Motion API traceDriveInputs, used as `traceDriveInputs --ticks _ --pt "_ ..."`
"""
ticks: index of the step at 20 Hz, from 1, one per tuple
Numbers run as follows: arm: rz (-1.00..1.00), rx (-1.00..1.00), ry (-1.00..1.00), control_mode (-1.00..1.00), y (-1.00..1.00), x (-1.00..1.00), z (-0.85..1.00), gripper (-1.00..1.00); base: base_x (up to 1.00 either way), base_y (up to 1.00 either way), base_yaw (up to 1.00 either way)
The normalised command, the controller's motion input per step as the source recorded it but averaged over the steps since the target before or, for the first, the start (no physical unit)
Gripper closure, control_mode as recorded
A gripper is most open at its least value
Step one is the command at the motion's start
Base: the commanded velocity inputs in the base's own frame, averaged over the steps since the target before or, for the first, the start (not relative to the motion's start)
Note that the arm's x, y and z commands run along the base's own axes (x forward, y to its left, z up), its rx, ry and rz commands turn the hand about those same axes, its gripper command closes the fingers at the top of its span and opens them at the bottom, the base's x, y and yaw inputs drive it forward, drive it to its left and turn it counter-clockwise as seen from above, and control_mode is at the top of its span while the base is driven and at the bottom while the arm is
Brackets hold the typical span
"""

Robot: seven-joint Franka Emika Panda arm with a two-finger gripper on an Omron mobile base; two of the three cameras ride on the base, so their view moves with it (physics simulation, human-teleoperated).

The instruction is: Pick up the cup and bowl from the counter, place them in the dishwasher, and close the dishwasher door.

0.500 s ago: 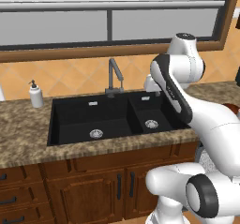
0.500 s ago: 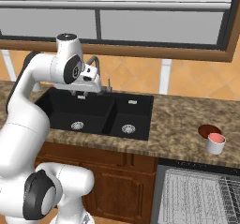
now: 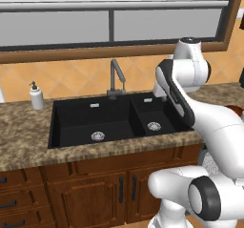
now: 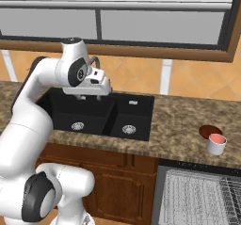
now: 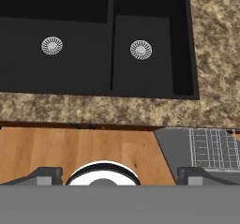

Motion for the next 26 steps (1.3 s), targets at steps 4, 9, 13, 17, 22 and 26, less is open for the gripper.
traceDriveInputs --ticks 4,9,13,17,22,26 --pt "-0.05 -0.01 0.02 -1.0 -0.51 0.0 -0.06 -1.0 0.0 0.0 0.0" --pt "-0.05 -0.01 0.0 -1.0 -0.73 0.0 -0.11 -1.0 0.0 0.0 0.0" --pt "-0.07 0.0 0.01 -1.0 -0.74 0.0 -0.06 -1.0 0.0 0.0 0.0" --pt "-0.12 0.0 0.0 -1.0 -0.8 0.02 0.0 -1.0 0.0 0.0 0.0" --pt "-0.18 0.0 0.0 -1.0 -1.0 0.39 -0.11 -1.0 0.0 0.0 0.0" --pt "-0.14 -0.01 0.0 -1.0 -0.99 0.23 -0.36 -1.0 0.0 0.0 0.0"
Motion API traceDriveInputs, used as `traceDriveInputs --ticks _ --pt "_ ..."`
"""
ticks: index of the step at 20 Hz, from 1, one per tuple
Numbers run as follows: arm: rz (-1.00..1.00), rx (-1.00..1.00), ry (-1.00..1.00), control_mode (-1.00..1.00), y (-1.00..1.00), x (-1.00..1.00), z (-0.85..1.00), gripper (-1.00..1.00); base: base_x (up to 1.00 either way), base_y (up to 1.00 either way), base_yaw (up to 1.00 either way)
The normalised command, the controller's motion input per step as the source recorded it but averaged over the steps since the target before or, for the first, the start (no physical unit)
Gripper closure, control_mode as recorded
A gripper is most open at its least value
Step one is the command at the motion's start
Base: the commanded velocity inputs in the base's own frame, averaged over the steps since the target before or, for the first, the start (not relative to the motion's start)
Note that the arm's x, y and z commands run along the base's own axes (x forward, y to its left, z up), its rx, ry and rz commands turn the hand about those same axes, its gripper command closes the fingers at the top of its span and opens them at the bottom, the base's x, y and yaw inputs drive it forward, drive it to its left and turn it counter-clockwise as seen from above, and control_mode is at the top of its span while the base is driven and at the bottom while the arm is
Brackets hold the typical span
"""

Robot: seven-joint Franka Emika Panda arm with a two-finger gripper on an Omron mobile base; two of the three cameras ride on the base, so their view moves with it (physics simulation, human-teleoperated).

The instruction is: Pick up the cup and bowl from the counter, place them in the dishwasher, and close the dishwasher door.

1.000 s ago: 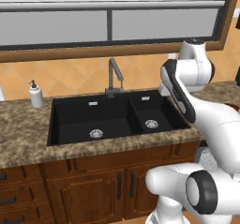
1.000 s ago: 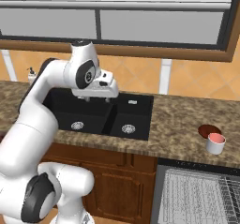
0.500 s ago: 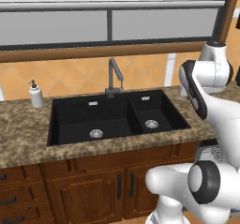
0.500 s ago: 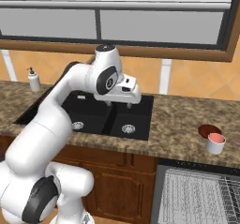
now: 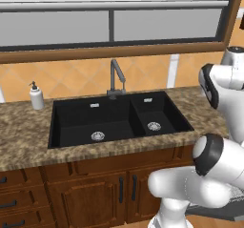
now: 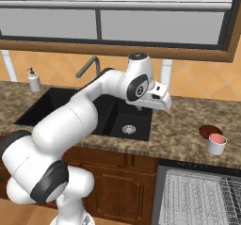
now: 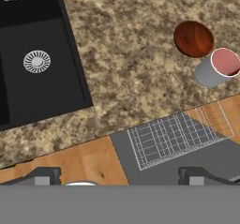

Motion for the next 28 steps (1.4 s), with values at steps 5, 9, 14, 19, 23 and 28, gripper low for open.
traceDriveInputs --ticks 5,9,14,19,23,28 --pt "-0.12 -0.02 0.0 -1.0 -0.8 0.01 -0.29 -1.0 0.0 0.0 0.0" --pt "-0.11 -0.02 0.05 -1.0 -0.51 0.0 -0.32 -1.0 0.0 0.0 0.0" --pt "0.03 0.06 0.01 -1.0 -0.59 0.03 -0.34 -1.0 0.0 0.0 0.0" --pt "0.05 0.02 0.01 -1.0 -0.63 0.22 -0.07 -1.0 0.0 0.0 0.0" --pt "0.06 0.02 0.05 -1.0 -0.47 0.14 -0.12 -1.0 0.0 0.0 0.0" --pt "0.04 0.0 0.06 -1.0 -0.29 0.16 -0.36 -1.0 0.0 0.0 0.0"
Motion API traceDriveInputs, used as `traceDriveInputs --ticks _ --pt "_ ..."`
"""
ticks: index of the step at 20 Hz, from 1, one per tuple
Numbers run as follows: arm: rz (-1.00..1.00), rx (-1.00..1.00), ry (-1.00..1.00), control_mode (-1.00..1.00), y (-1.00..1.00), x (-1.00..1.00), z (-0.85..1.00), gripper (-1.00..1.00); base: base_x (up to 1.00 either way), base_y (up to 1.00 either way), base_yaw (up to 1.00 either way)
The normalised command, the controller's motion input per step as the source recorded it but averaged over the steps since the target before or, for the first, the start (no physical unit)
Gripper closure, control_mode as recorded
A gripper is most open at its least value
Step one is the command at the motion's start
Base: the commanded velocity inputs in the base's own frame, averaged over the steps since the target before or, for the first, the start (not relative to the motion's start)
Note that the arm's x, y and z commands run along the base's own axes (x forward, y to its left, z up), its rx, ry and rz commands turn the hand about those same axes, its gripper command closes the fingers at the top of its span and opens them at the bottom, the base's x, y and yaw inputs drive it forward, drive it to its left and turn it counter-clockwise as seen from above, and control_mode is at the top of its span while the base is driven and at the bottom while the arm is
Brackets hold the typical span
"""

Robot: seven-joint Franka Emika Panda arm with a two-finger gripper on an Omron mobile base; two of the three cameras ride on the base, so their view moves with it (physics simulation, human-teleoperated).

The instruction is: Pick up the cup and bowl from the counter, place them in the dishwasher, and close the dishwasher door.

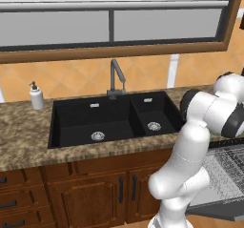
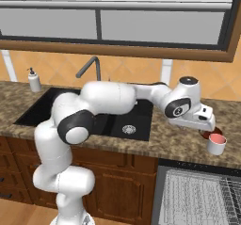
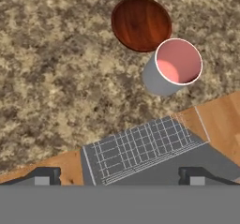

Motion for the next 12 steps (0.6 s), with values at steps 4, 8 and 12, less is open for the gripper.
traceDriveInputs --ticks 4,8,12 --pt "0.08 0.01 0.03 -1.0 -0.18 0.35 -0.17 -1.0 0.0 0.0 0.0" --pt "0.11 0.0 0.06 -1.0 -0.44 0.37 -0.28 -1.0 0.0 0.0 0.0" --pt "0.07 0.0 0.06 -1.0 -0.32 0.16 -0.3 -1.0 0.0 0.0 0.0"
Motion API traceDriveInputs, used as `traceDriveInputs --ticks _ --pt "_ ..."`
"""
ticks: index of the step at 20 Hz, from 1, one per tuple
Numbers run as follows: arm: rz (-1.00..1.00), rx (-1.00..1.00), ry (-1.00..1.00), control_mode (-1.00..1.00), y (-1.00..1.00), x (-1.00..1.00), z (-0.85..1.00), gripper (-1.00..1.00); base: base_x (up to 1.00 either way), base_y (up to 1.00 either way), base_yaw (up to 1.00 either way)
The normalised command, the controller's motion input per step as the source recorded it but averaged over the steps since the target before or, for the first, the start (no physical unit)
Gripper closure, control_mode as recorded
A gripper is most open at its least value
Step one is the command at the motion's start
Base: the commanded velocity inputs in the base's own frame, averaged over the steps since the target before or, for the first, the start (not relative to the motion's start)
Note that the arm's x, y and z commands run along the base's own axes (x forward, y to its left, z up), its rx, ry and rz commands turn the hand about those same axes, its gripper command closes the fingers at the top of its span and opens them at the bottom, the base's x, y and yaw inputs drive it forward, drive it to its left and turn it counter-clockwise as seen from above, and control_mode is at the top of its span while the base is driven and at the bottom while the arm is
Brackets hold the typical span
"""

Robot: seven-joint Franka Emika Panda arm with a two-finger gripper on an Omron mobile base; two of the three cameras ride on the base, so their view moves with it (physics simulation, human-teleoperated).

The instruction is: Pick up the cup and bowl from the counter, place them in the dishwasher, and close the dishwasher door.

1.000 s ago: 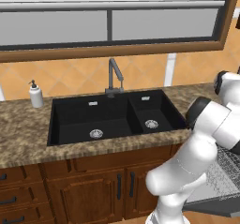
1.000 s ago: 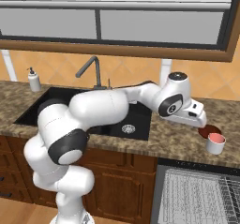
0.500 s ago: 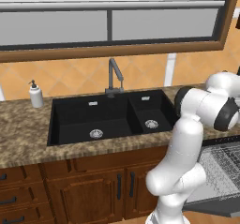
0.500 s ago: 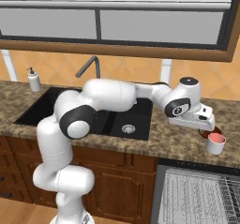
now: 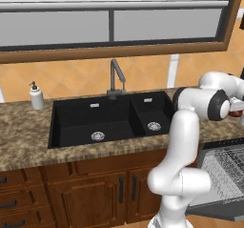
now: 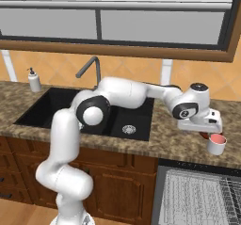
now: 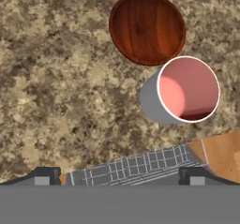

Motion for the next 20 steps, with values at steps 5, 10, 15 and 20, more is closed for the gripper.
traceDriveInputs --ticks 5,10,15,20 --pt "0.06 0.01 0.03 -1.0 -0.26 0.22 -0.17 -1.0 0.0 0.0 0.0" --pt "0.06 0.0 0.05 -1.0 -0.37 0.44 -0.09 -1.0 0.0 0.0 0.0" --pt "0.07 0.0 0.03 -1.0 -0.3 0.36 -0.33 -1.0 0.0 0.0 0.0" --pt "0.08 0.0 0.01 -1.0 -0.28 0.26 -0.38 -1.0 0.0 0.0 0.0"
